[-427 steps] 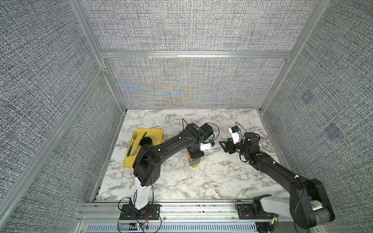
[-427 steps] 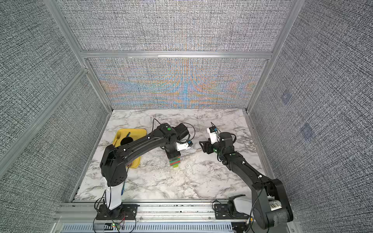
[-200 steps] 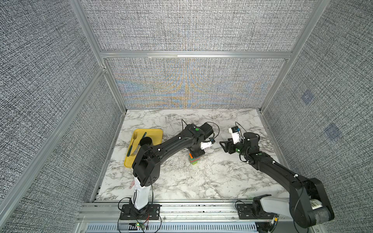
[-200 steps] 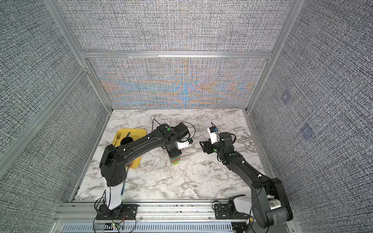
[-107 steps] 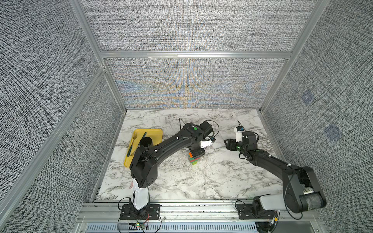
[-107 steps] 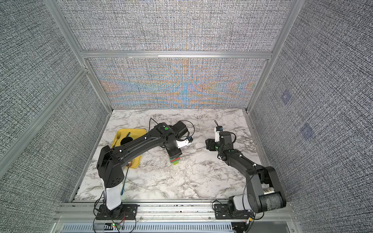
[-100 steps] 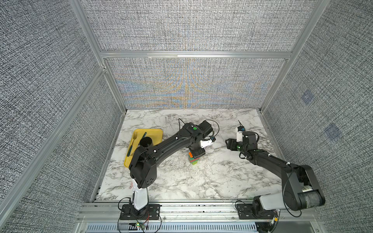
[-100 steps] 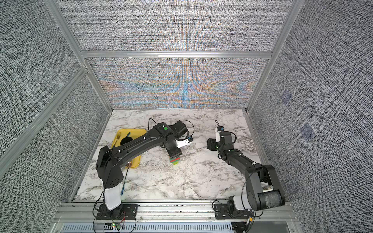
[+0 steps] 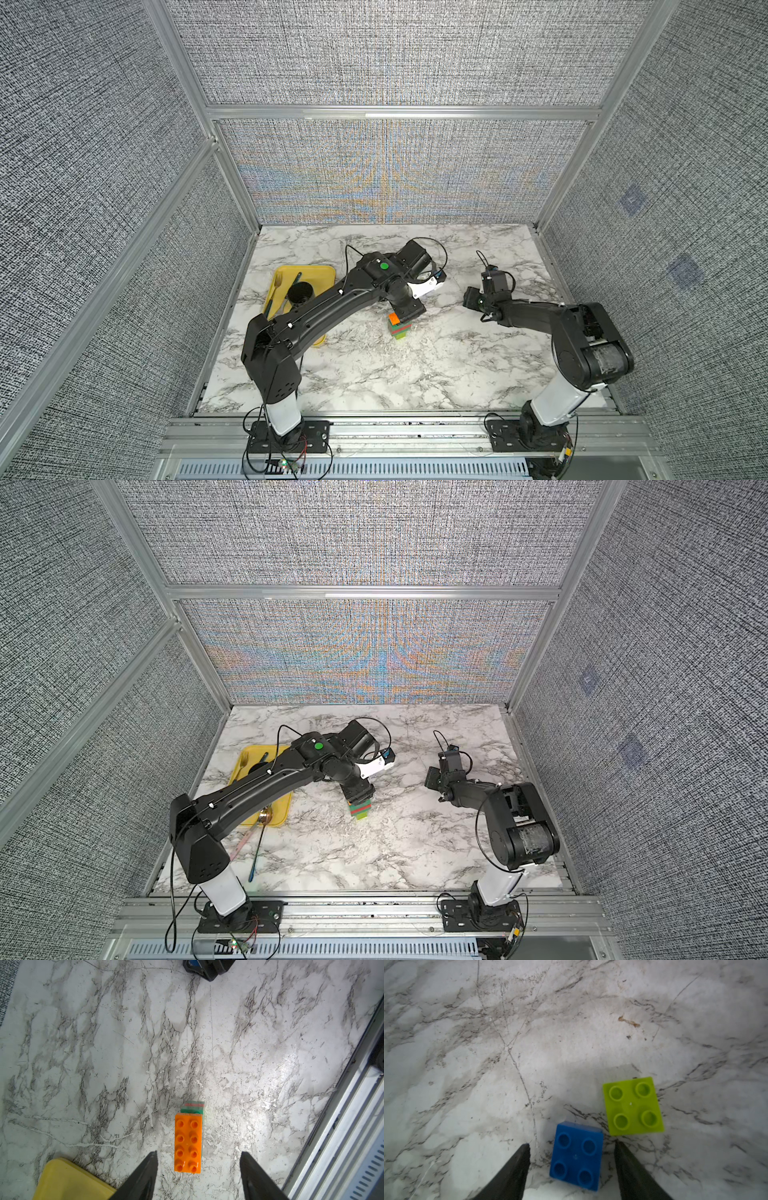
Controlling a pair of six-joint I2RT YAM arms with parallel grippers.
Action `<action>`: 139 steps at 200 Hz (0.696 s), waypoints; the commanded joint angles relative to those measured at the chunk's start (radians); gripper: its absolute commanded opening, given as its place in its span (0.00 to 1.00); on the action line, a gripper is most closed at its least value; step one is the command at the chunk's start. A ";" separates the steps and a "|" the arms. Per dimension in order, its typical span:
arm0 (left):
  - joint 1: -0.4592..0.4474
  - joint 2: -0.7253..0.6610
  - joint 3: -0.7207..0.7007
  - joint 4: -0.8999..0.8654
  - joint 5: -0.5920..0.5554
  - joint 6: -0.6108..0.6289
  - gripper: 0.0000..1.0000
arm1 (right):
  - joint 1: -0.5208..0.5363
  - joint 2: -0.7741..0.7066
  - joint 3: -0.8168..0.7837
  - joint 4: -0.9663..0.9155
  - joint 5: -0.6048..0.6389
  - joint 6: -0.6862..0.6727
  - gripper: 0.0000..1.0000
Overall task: Assemble a carrot with lego
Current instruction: Pick up the lego brick from the center of the board.
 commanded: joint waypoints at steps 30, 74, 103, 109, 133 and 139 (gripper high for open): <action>0.001 -0.026 -0.018 0.022 0.006 0.006 0.66 | 0.020 0.045 0.027 0.007 0.087 0.005 0.53; 0.003 -0.050 -0.041 0.037 -0.015 -0.002 0.66 | 0.037 0.025 0.024 -0.023 0.079 -0.010 0.37; 0.021 -0.098 -0.079 0.065 -0.049 -0.030 0.66 | 0.079 -0.095 -0.045 -0.053 -0.009 -0.026 0.35; 0.028 -0.113 -0.089 0.072 -0.055 -0.039 0.66 | 0.092 -0.130 -0.073 -0.053 -0.040 -0.028 0.34; 0.066 -0.186 -0.141 0.123 -0.069 -0.076 0.66 | 0.215 -0.259 -0.169 -0.057 -0.102 -0.048 0.34; 0.077 -0.203 -0.154 0.138 -0.074 -0.089 0.66 | 0.260 -0.280 -0.187 -0.059 -0.099 -0.042 0.34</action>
